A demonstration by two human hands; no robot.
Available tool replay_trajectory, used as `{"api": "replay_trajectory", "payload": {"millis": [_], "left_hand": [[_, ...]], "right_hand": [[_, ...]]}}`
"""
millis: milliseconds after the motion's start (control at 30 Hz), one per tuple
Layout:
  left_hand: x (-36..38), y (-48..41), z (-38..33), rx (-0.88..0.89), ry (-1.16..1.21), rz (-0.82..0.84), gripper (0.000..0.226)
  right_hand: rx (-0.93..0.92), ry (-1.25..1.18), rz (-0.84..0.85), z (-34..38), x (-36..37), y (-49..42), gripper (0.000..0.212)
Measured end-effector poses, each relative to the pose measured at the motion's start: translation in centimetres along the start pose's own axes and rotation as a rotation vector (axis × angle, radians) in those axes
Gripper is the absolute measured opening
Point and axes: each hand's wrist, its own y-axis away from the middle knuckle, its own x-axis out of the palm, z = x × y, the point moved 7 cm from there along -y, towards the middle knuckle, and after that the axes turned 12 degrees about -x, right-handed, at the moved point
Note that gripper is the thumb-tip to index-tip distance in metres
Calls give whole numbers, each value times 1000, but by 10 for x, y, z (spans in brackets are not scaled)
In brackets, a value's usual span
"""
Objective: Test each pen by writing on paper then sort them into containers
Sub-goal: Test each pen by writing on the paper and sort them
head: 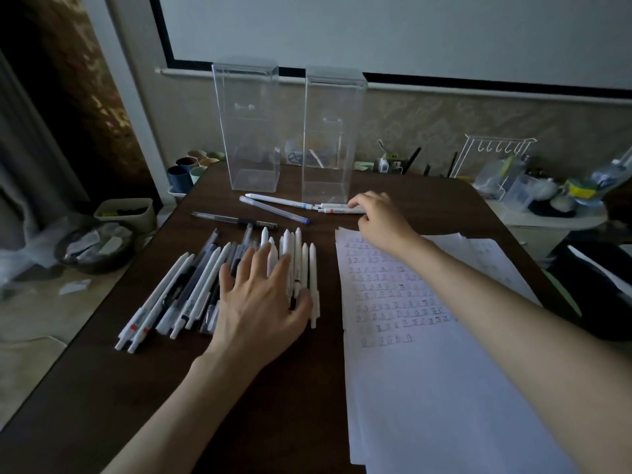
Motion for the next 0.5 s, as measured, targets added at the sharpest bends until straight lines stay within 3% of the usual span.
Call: {"api": "replay_trajectory", "payload": {"millis": [200, 500], "left_hand": [[9, 4, -18, 189, -12, 34, 72], [6, 5, -22, 146, -116, 24, 56]], "right_hand": [[-8, 122, 50, -13, 18, -17, 24], [-94, 280, 22, -6, 18, -19, 18]]}}
